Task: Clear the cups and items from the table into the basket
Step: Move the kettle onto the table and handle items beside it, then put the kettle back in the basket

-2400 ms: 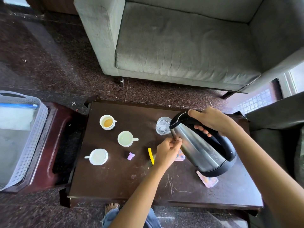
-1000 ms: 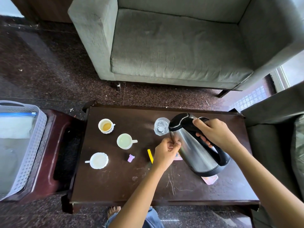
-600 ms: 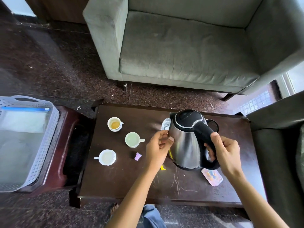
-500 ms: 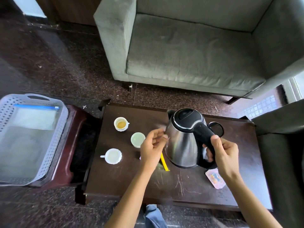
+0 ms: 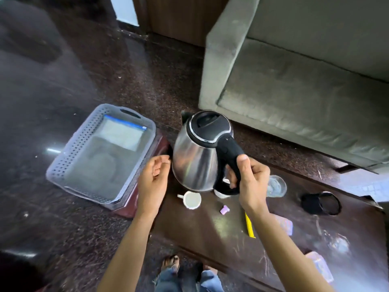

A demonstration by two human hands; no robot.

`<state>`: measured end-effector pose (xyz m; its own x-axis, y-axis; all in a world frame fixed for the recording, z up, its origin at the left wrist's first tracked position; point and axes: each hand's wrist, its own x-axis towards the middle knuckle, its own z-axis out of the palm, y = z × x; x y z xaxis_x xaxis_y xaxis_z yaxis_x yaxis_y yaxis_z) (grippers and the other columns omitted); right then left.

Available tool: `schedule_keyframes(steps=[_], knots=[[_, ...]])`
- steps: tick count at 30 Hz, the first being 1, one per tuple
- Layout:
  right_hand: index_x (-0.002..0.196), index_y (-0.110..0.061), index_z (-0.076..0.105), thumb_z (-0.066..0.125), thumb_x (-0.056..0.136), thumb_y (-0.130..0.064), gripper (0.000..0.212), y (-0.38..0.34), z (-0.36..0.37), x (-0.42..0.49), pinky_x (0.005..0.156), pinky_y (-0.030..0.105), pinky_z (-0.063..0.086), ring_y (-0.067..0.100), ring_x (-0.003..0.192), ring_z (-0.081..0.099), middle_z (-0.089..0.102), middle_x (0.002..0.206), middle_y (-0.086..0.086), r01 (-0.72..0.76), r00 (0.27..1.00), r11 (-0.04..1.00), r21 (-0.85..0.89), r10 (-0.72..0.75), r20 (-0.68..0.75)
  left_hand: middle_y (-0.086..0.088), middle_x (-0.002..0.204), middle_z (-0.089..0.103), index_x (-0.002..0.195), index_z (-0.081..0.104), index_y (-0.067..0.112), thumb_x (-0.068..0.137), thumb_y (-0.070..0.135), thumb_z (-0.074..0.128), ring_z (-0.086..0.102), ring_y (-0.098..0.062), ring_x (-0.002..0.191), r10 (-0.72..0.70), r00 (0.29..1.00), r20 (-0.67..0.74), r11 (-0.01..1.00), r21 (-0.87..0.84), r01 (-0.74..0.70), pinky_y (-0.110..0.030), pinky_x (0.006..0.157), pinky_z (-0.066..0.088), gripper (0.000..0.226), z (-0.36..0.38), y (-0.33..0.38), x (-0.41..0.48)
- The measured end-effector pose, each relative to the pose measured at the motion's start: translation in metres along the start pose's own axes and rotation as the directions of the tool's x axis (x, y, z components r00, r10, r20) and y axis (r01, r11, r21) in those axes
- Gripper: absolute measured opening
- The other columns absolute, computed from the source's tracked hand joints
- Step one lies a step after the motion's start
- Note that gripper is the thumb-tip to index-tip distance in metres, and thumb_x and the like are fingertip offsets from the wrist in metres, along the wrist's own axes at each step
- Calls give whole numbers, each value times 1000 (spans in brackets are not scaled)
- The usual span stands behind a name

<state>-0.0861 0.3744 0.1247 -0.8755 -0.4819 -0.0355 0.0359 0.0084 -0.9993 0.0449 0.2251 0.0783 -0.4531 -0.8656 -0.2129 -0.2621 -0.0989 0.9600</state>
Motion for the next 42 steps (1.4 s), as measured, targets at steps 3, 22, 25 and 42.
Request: schedule_keyframes(steps=[3, 22, 25, 42], knots=[[53, 17, 40, 53, 83, -43, 68, 0, 48, 8, 47, 24, 33, 17, 41, 37, 41, 42, 14, 32, 998, 999, 41, -34, 60, 6, 101, 71, 91, 64, 28, 90, 17, 60, 65, -8, 95, -29, 995, -98, 999, -21, 27, -25, 89, 47, 12, -40, -2, 13], [51, 10, 38, 61, 82, -40, 63, 83, 264, 27, 44, 45, 31, 25, 43, 33, 38, 44, 27, 63, 934, 998, 3, -60, 353, 4, 104, 68, 105, 62, 16, 91, 18, 59, 62, -3, 95, -157, 938, -310, 988, -52, 148, -37, 97, 50, 15, -183, -58, 56], [52, 12, 36, 62, 81, -41, 66, 101, 283, 25, 43, 47, 28, 33, 42, 32, 35, 45, 27, 49, 923, 999, -20, -37, 383, 1, 103, 69, 106, 62, 14, 92, 16, 58, 64, -2, 92, -181, 928, -324, 983, -66, 169, -34, 94, 51, 15, -190, -70, 60], [52, -3, 43, 60, 82, -39, 51, 160, 319, 18, 42, 38, 32, 25, 44, 34, 38, 44, 19, 33, 915, 998, -62, -6, 403, 2, 105, 69, 105, 62, 18, 92, 17, 54, 62, -5, 100, -244, 922, -299, 970, -53, 239, -20, 83, 46, 15, -193, -113, 58]])
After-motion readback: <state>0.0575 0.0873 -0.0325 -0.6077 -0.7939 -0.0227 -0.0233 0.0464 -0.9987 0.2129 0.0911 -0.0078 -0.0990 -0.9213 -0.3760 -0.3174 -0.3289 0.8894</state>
